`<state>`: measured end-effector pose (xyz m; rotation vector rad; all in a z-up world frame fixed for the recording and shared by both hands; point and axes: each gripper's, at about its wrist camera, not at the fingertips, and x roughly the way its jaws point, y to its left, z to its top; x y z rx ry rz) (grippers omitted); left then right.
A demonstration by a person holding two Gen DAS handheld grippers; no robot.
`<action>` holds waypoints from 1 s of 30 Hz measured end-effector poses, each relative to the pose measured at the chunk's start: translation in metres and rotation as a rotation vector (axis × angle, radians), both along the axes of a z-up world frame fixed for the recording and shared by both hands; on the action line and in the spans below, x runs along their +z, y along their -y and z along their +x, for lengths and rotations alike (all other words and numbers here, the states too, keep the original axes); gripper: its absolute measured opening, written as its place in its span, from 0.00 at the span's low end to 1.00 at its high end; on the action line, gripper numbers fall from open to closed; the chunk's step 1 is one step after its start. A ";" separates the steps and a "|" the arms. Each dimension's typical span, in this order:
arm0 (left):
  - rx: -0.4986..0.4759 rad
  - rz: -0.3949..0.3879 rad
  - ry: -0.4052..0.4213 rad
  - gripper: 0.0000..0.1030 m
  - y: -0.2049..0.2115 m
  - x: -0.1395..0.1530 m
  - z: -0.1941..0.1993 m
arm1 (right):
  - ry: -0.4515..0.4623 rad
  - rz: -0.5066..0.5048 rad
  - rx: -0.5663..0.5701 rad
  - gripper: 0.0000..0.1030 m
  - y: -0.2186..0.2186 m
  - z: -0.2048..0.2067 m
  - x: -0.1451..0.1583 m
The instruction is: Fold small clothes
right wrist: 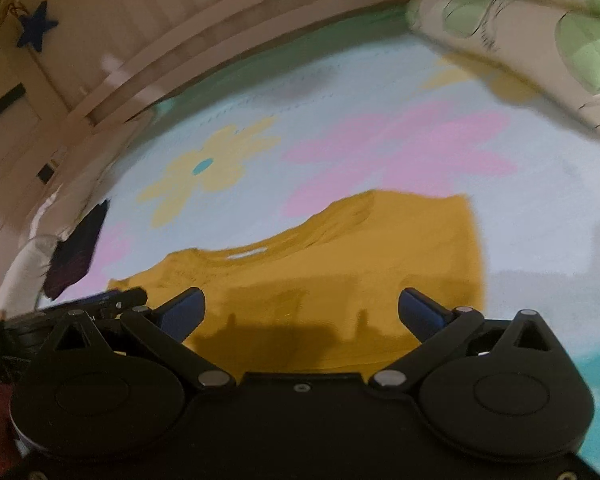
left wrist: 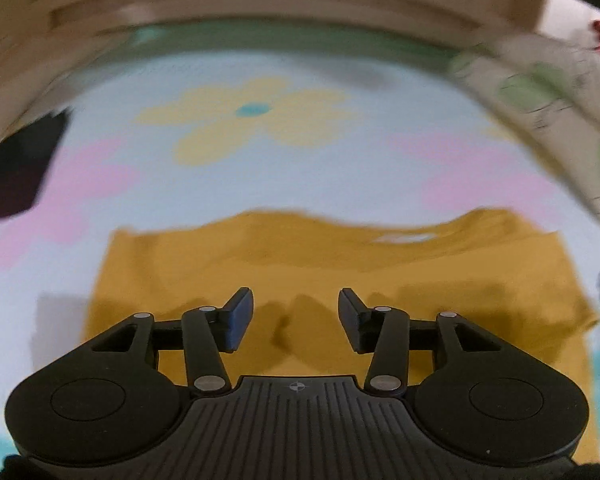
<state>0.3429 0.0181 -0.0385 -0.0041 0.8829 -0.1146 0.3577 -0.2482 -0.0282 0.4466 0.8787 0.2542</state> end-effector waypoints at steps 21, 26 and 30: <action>0.144 -0.051 -0.027 0.57 -0.110 -0.011 0.002 | -0.170 0.085 0.046 0.97 -0.048 0.034 -0.058; 0.224 -0.058 -0.009 0.57 -0.134 -0.004 -0.002 | -0.162 -0.021 0.017 0.20 -0.050 0.033 -0.049; 0.265 -0.075 0.004 0.57 -0.146 0.001 -0.003 | -0.065 -0.007 0.078 0.14 -0.055 0.029 -0.022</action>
